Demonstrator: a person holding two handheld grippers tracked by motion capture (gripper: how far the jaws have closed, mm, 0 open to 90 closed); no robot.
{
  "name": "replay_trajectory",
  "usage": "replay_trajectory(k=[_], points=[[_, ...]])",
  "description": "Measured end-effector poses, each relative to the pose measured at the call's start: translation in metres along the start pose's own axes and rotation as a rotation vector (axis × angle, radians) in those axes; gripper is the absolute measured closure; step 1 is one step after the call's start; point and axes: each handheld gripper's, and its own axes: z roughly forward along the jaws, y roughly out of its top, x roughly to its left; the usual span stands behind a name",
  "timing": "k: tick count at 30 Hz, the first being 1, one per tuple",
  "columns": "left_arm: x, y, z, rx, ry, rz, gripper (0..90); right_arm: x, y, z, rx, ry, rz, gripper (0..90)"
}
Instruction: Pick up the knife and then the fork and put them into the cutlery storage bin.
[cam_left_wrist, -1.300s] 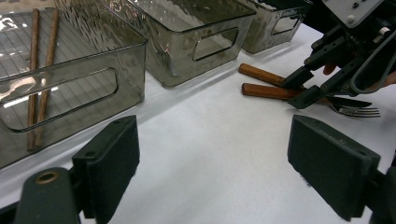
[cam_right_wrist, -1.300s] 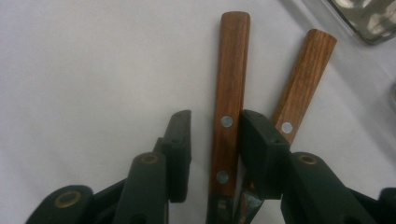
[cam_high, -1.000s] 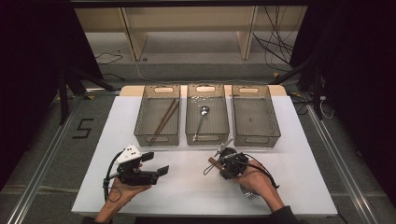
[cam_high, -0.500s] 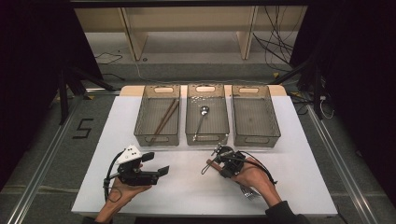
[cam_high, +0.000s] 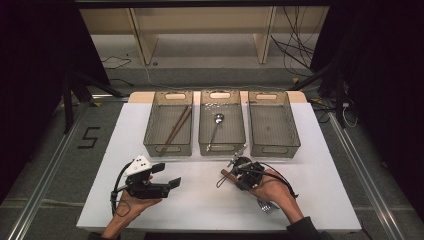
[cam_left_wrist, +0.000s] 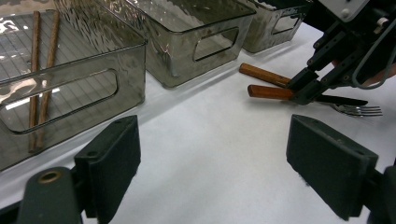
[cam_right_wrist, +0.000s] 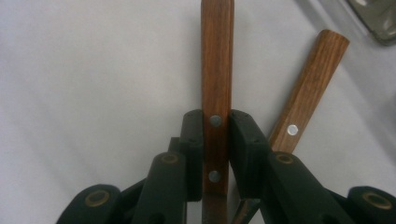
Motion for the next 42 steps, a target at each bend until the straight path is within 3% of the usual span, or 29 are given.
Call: replay_trajectory(k=[21,27,33,42], points=[[0.000,0.000,0.000,0.000,0.000,0.000,17.2,-0.008,-0.006,-0.025,-0.113,-0.013,0.039,77.4],[0.000,0.000,0.000,-0.001,0.000,-0.001,17.2,-0.013,-0.007,-0.039,-0.171,-0.025,0.058,77.4],[0.001,0.001,-0.001,-0.008,0.006,0.000,17.2,-0.025,-0.006,-0.058,-0.256,-0.038,0.088,77.3],[0.003,0.001,-0.002,-0.013,0.012,-0.007,17.2,-0.054,-0.007,-0.086,-0.388,-0.049,0.183,77.3]])
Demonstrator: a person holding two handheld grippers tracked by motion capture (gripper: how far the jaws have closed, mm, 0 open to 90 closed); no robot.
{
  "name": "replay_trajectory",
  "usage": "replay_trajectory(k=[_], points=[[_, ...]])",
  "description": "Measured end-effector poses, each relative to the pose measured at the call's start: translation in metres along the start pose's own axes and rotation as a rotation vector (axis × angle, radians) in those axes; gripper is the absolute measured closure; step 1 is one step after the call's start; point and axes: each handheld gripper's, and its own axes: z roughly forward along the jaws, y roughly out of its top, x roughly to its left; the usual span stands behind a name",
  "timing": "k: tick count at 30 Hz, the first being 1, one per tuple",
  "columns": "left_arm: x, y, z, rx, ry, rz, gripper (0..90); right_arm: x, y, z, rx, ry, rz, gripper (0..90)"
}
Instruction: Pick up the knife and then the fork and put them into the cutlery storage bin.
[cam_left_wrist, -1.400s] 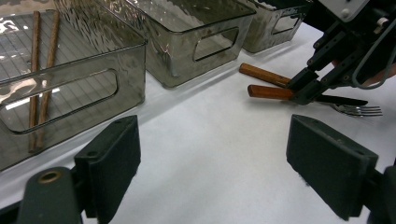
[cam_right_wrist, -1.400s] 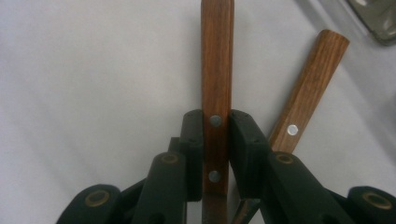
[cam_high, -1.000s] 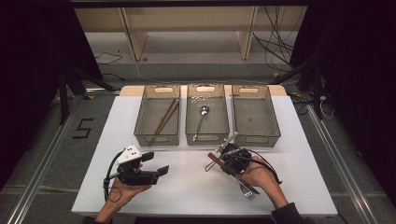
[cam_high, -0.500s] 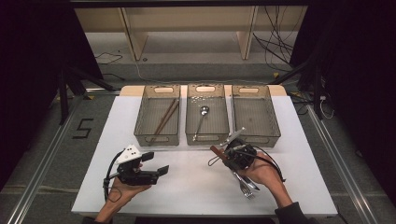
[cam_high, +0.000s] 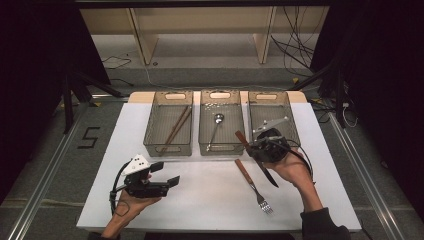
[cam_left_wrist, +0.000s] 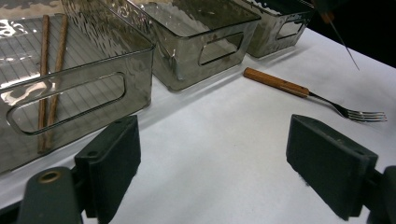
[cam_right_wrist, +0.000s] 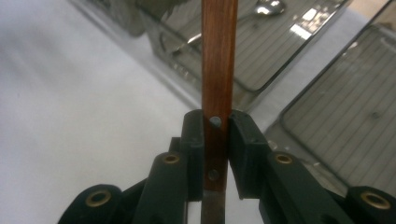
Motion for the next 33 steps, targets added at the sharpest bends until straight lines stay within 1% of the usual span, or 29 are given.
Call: replay_trajectory(k=[3,4,6,10,15,20,25,29,33], points=[[0.000,0.000,0.000,-0.001,0.001,0.003,17.2,-0.010,0.005,-0.006,-0.041,0.001,0.032,77.3],[0.000,0.000,0.000,-0.006,0.002,-0.004,17.2,-0.013,0.007,-0.008,-0.055,0.002,0.041,77.3],[0.000,0.000,0.000,-0.008,0.003,-0.008,17.2,-0.019,0.011,-0.011,-0.068,-0.007,0.054,77.3],[0.001,0.000,-0.001,-0.010,0.005,-0.004,17.2,-0.032,0.017,-0.016,-0.103,-0.023,0.083,77.3],[0.002,0.000,-0.001,-0.016,0.006,-0.006,17.2,-0.046,0.024,-0.019,-0.136,-0.035,0.122,77.3],[0.004,-0.001,-0.002,-0.020,0.007,-0.009,17.2,-0.058,0.032,-0.027,-0.174,-0.046,0.160,77.3],[0.005,-0.001,-0.002,-0.024,0.007,-0.007,17.1,-0.069,0.042,-0.035,-0.203,-0.060,0.184,77.3],[0.004,-0.001,-0.002,-0.026,0.003,-0.005,17.1,-0.076,0.050,-0.040,-0.218,-0.074,0.191,77.3],[0.005,-0.002,-0.001,-0.018,0.011,-0.008,17.1,-0.085,0.055,-0.042,-0.239,-0.080,0.212,77.3]])
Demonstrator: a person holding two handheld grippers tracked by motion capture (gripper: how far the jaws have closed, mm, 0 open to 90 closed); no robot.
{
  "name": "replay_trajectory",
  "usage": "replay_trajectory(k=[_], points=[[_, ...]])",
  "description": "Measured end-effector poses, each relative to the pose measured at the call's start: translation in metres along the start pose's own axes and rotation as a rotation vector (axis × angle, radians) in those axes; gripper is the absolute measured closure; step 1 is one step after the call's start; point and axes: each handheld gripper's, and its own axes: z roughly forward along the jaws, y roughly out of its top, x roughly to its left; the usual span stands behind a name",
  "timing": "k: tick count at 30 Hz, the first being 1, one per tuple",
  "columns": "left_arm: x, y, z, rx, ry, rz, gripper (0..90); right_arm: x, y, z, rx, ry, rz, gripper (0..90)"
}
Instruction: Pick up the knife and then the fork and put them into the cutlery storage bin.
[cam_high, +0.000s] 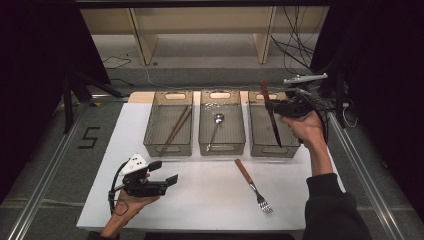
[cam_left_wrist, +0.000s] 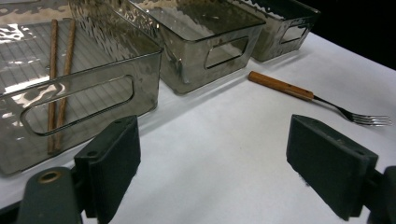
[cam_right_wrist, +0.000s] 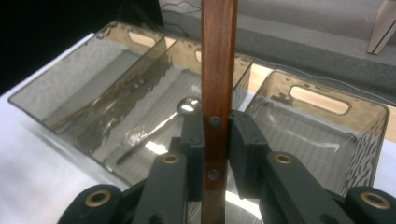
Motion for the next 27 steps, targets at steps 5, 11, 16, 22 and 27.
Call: replay_trajectory(k=[5,11,16,22,27], points=[[0.000,0.000,0.000,-0.003,0.001,-0.001,17.1,-0.007,0.005,0.003,-0.023,-0.011,0.027,77.3],[0.000,0.000,0.000,-0.004,0.002,-0.001,17.1,-0.019,0.003,0.016,-0.010,-0.046,0.050,77.2],[0.001,0.000,0.000,-0.004,0.001,0.000,17.1,-0.026,0.002,0.022,-0.001,-0.068,0.061,77.2],[0.000,0.000,-0.001,-0.005,0.000,0.000,17.1,-0.036,-0.005,0.029,-0.002,-0.103,0.078,77.2],[0.000,0.000,-0.001,-0.005,-0.002,0.000,17.1,-0.044,-0.008,0.033,-0.002,-0.125,0.079,77.2]])
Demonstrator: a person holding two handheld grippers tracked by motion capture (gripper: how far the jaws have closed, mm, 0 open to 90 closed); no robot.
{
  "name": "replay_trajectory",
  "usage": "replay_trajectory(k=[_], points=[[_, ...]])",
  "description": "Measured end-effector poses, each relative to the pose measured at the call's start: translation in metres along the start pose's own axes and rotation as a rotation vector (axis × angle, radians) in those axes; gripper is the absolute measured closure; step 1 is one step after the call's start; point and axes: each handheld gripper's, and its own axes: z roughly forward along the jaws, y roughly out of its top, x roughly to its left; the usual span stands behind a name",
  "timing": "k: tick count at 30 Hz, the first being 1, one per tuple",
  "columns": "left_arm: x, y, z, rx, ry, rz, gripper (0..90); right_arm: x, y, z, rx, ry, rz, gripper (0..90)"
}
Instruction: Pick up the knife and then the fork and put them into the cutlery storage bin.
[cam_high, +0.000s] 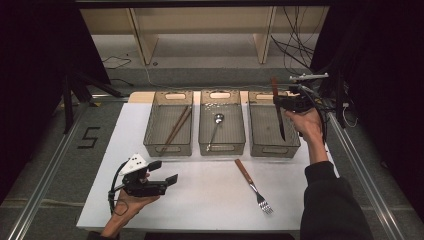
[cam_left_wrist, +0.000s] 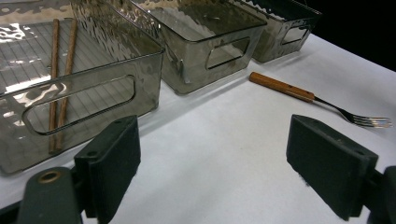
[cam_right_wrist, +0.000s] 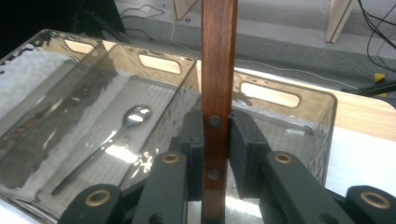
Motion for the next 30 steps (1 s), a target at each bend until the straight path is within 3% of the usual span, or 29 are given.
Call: replay_trajectory(k=[9,30], points=[[0.000,0.000,-0.001,-0.007,0.002,-0.001,17.1,-0.009,-0.015,0.009,0.022,-0.040,-0.006,77.2],[0.001,0.000,-0.001,-0.020,-0.005,-0.006,17.1,-0.020,-0.040,0.028,0.107,-0.063,0.020,77.0]])
